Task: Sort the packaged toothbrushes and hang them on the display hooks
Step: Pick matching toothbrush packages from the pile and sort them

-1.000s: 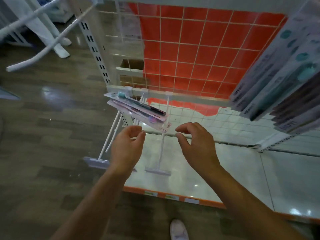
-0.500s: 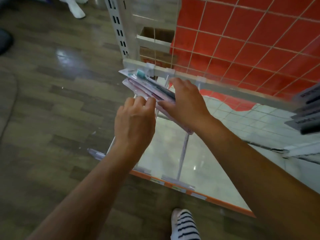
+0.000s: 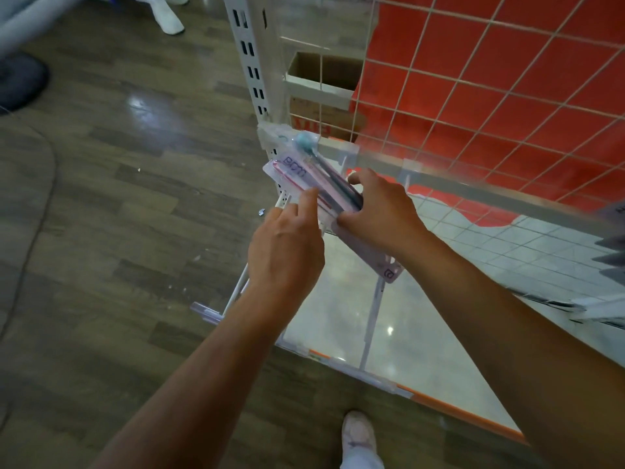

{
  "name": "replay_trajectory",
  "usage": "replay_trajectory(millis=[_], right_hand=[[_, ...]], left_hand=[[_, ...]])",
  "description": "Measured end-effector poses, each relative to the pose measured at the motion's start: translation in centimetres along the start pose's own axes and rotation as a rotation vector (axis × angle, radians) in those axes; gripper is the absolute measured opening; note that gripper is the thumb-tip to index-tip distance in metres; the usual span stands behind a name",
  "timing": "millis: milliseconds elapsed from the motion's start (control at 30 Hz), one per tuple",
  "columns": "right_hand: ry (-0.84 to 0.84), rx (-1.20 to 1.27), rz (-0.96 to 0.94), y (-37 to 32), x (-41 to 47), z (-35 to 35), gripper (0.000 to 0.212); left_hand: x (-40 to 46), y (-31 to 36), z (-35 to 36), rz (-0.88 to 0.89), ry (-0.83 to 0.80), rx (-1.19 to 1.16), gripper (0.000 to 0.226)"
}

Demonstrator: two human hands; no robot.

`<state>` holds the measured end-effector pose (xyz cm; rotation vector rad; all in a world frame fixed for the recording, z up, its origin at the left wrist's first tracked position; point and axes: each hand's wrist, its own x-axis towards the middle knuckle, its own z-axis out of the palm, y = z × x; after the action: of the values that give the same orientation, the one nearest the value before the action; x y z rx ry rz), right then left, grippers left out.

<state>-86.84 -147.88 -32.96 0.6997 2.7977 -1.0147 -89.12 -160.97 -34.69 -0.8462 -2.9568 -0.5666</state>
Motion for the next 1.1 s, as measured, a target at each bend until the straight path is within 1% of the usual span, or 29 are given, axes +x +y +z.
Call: replay_trajectory(millis=[100,167,367,467,567,633,733,800,867,933,1033,1100], right_hand=[[-0.079,0.084,0.054,-0.2,-0.4,-0.3,0.062],[-0.105,0.124,0.09,-0.3,-0.4,-0.5,0.064],[-0.123,0.276,0.213,0.6,-0.3,-0.8,0.054],[-0.133,0.299,0.193,0.6,-0.6,-0.6,0.053],[-0.133,0.399,0.184,0.4,-1.0,-0.6,0.044],[-0.138,0.478,0.198,0.3,-1.5,-0.7,0.044],[-0.131,0.674,0.25,0.4,-2.7,-1.2,0.054],[-0.128,0.794,0.281,0.4,-3.7,-1.4,0.052],[-0.112,0.864,0.298,0.5,-4.9,-1.5,0.05],[-0.116,0.966,0.32,0.5,-6.3,-1.6,0.053],[-0.138,1.116,0.274,0.3,-8.8,-1.9,0.049],[-0.123,1.136,0.243,-0.2,-10.7,-2.0,0.05]], left_hand=[[-0.1,-0.1,0.3,-0.047,-0.074,-0.015,0.043],[-0.3,0.0,0.5,-0.063,-0.087,-0.031,0.037],[-0.5,0.3,0.6,-0.123,-0.087,-0.168,0.03],[-0.5,0.8,0.4,-0.149,-0.134,-0.251,0.029],[-0.4,0.8,0.2,-0.216,-0.09,-0.352,0.03],[-0.5,0.9,-0.1,-0.223,-0.064,-0.401,0.031],[-0.8,1.0,-1.2,-0.178,-0.032,-0.505,0.031],[-1.4,1.1,-2.1,-0.147,-0.019,-0.57,0.031],[-2.0,1.2,-2.9,-0.083,0.005,-0.58,0.03],[-2.6,1.2,-3.6,-0.004,0.052,-0.583,0.032],[-3.8,0.9,-3.9,0.124,0.091,-0.6,0.038],[-5.1,0.7,-3.8,0.196,0.076,-0.589,0.048]])
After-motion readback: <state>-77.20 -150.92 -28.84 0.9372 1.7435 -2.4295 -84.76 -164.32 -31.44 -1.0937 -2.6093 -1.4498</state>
